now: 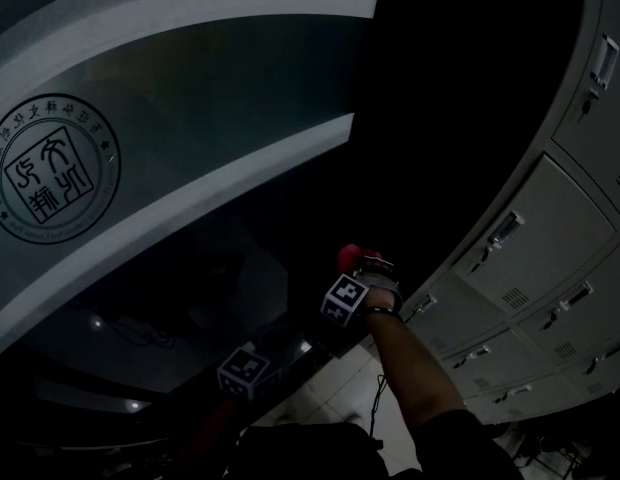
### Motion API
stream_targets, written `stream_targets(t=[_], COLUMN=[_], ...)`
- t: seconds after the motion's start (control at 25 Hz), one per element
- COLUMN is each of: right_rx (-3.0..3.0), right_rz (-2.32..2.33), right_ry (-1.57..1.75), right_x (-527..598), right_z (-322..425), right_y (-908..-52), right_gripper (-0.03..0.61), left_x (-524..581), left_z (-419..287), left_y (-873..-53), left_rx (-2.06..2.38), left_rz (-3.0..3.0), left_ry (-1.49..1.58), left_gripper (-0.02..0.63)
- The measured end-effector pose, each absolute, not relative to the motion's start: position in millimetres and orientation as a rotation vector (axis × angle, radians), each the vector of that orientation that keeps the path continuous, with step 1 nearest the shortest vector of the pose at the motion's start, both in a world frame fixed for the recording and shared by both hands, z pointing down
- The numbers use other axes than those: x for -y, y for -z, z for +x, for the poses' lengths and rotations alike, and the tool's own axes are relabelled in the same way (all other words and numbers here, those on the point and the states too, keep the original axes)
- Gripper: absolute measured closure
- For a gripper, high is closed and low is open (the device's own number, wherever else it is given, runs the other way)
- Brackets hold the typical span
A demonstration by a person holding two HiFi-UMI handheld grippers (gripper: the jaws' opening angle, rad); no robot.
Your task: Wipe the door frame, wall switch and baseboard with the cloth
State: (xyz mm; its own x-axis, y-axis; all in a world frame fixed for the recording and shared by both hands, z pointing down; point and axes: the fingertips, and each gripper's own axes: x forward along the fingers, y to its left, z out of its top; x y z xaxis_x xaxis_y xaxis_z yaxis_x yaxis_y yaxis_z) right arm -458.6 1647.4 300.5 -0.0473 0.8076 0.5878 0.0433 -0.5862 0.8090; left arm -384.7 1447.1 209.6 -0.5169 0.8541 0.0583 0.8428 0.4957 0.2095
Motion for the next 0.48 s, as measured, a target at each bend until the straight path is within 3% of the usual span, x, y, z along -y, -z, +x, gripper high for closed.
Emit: stream_targets(t=[0.48], right_rx=[-1.152], right_rz=[2.162], right_ry=[-1.295], right_x=[-1609], right_z=[-458], right_y=[-238], right_gripper=[0.523], left_x=[-1460], left_z=[-384], left_y=[-183], left_rx=[-2.629], left_rz=[1.506], left_ry=[-0.23], left_gripper=[0.62])
